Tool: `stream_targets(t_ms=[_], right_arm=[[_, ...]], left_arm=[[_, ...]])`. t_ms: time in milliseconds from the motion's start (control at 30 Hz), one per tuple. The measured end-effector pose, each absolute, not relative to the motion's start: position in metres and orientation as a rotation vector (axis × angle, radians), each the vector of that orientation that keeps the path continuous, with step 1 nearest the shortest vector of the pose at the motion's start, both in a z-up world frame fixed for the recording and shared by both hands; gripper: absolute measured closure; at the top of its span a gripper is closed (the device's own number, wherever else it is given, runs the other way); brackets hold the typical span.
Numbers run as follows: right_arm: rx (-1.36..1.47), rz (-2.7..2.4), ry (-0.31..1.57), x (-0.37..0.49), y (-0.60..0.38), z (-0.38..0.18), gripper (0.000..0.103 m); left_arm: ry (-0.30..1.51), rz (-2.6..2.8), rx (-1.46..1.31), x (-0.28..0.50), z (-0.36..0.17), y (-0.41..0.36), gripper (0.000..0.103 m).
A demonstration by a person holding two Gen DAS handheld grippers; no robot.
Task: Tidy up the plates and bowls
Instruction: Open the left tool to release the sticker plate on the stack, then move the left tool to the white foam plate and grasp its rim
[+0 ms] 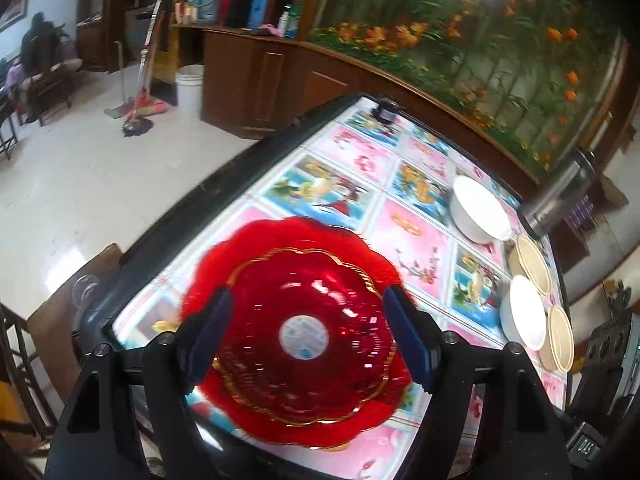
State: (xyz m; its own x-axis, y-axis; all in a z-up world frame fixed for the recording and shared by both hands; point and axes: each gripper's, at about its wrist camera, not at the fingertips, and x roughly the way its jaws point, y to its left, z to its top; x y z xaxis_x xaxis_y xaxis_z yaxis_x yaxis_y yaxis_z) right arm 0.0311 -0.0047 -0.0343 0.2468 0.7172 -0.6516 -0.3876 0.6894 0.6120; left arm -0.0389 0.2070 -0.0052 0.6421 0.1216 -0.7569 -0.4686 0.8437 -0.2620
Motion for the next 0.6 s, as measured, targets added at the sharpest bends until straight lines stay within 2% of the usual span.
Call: stream_targets(t_ms=[233,600], right_arm=[[0.412,0.711,1.098,0.045,-0.042,-0.04,0.0],[0.584,0.557,1.01,0.075,-0.145,-0.025,0.0]], left_arm=[[0.851,0.246,-0.423,-0.004,-0.002,0.165,0.026],[0.942,0.103,-0.389,0.073,0.01,0.103,0.026]])
